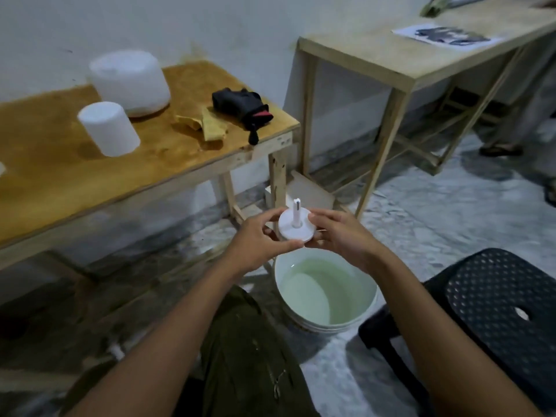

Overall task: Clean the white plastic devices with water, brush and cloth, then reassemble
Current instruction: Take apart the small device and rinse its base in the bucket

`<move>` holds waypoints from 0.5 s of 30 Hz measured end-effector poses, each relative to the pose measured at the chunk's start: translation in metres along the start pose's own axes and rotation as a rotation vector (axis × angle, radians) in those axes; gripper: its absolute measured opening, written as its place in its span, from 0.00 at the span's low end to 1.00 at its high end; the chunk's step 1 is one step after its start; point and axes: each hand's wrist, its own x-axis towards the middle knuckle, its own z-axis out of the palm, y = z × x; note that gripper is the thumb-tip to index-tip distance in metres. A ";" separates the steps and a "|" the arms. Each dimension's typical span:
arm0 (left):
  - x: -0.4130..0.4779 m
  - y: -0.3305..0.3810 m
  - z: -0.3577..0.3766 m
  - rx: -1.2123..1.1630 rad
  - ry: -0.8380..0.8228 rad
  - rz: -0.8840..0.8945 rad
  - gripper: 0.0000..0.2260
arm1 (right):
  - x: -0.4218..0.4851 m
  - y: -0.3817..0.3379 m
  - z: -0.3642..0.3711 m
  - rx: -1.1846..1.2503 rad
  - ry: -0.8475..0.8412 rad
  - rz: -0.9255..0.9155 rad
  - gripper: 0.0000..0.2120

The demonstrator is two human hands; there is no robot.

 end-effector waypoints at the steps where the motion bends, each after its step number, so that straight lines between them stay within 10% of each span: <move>1: 0.004 -0.007 0.011 -0.016 -0.027 -0.011 0.34 | 0.004 0.014 -0.009 0.003 0.018 0.007 0.13; 15: 0.090 -0.162 0.122 0.106 -0.072 -0.732 0.33 | 0.076 0.176 -0.078 0.093 0.411 0.099 0.09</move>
